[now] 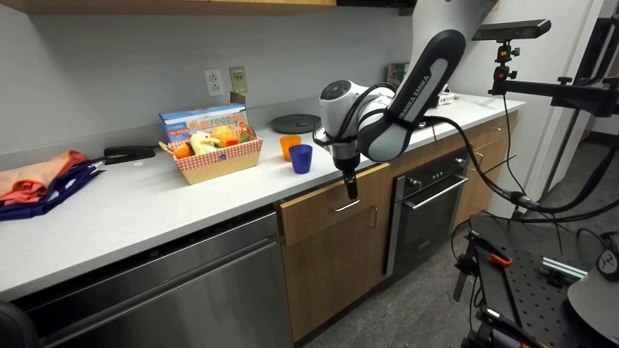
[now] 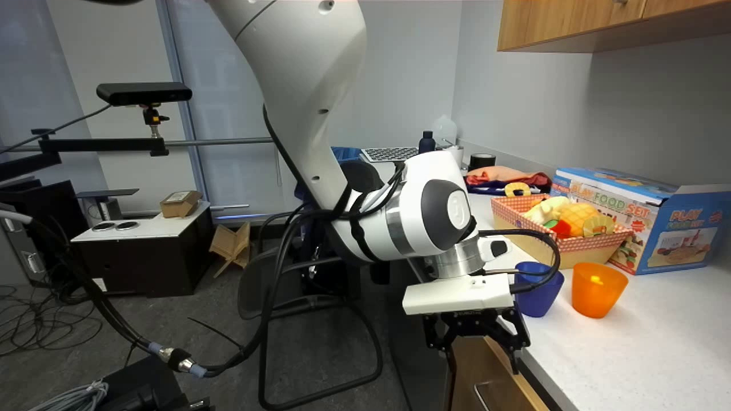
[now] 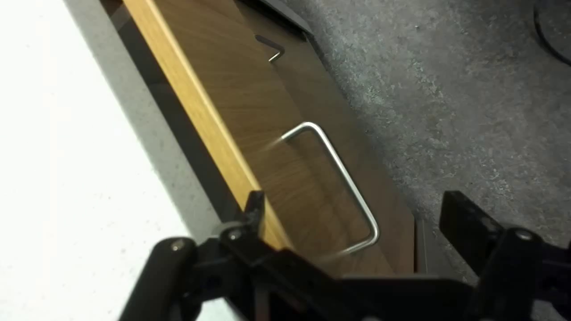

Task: Open the drawer to the right of the dishwasher

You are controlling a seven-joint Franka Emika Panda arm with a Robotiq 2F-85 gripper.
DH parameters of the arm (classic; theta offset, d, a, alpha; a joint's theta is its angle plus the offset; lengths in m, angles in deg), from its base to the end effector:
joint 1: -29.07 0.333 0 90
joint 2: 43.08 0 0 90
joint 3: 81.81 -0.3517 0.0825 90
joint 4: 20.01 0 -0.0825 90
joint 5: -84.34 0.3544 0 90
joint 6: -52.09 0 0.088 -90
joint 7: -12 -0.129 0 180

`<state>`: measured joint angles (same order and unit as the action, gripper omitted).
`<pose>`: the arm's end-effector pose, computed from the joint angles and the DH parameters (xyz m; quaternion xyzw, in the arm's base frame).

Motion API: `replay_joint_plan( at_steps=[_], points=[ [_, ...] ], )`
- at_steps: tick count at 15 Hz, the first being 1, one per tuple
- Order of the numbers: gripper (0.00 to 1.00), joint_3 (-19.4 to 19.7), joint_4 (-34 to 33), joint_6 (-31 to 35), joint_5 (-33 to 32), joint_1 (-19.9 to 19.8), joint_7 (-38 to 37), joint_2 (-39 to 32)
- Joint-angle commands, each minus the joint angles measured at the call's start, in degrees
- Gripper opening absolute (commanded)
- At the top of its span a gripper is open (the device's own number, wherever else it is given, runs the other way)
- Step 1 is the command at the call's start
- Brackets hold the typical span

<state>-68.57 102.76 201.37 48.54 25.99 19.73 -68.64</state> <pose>0.5513 -0.1527 0.2337 0.9573 0.2016 -0.0411 0.2033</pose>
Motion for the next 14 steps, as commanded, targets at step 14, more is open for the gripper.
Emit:
replay_joint_plan(
  at_steps=[14],
  points=[
    [1.0,-3.3,-6.8,2.4,1.7,-2.1,3.0,-6.6]
  ],
)
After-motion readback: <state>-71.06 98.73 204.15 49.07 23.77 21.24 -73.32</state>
